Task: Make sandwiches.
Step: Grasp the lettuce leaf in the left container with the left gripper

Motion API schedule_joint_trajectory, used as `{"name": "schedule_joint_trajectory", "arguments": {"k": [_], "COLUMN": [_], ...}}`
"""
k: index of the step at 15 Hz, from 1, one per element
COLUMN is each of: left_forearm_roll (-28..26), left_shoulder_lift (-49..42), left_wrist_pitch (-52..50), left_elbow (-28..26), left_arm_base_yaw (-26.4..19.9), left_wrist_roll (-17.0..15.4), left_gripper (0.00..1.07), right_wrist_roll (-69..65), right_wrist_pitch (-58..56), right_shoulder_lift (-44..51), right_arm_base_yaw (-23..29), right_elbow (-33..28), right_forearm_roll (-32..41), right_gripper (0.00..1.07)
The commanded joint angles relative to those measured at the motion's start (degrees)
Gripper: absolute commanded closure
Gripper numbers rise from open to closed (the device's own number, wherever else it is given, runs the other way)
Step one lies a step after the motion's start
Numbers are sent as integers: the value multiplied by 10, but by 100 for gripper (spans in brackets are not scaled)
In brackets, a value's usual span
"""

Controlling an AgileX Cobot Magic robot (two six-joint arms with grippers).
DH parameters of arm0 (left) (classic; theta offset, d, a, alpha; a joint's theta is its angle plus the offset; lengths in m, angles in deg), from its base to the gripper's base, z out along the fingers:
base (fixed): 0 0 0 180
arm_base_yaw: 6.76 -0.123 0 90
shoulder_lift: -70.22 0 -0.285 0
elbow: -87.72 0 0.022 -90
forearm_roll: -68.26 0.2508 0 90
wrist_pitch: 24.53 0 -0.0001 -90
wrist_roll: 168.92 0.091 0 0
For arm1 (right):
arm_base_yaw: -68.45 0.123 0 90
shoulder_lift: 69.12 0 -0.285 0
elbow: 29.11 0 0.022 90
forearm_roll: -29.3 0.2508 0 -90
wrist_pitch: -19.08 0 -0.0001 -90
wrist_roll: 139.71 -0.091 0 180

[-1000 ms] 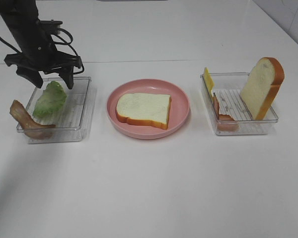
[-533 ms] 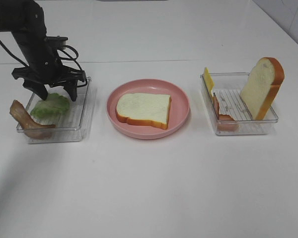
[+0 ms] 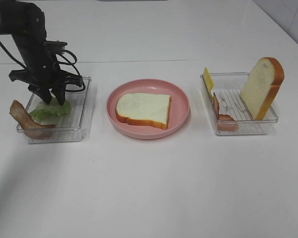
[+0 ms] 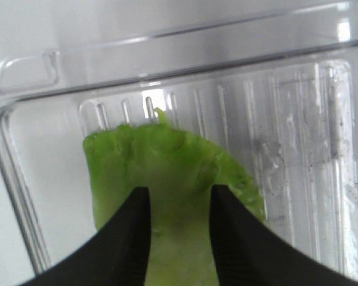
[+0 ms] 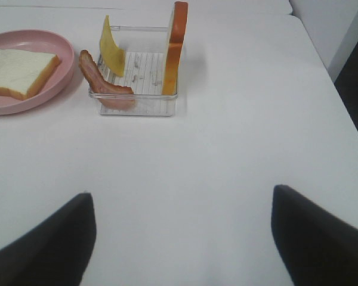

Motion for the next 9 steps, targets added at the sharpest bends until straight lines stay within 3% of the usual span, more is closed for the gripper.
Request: {"name": "schedule_joint_trajectory", "arguments": {"k": [1,4,9], "left_forearm_roll": [14,26,30], "left_shoulder_lift": [1,1,-24], "left_wrist_pitch": [10,10,14], "left_elbow": [-1,-1,-1], "left_arm_base_yaw": [1,1,1], "left_wrist_roll": [1,1,1], "left_gripper": [93,106,107], "right_wrist_roll": [5,5,5], "right_wrist_pitch": [6,6,6], "right_shoulder_lift": [8,8,8], "right_arm_base_yaw": [-4,-4,-4], "right_elbow": [-1,-1,-1], "right_forearm_roll": [-1,-1,-1], "right_gripper": [31,31,31]}}
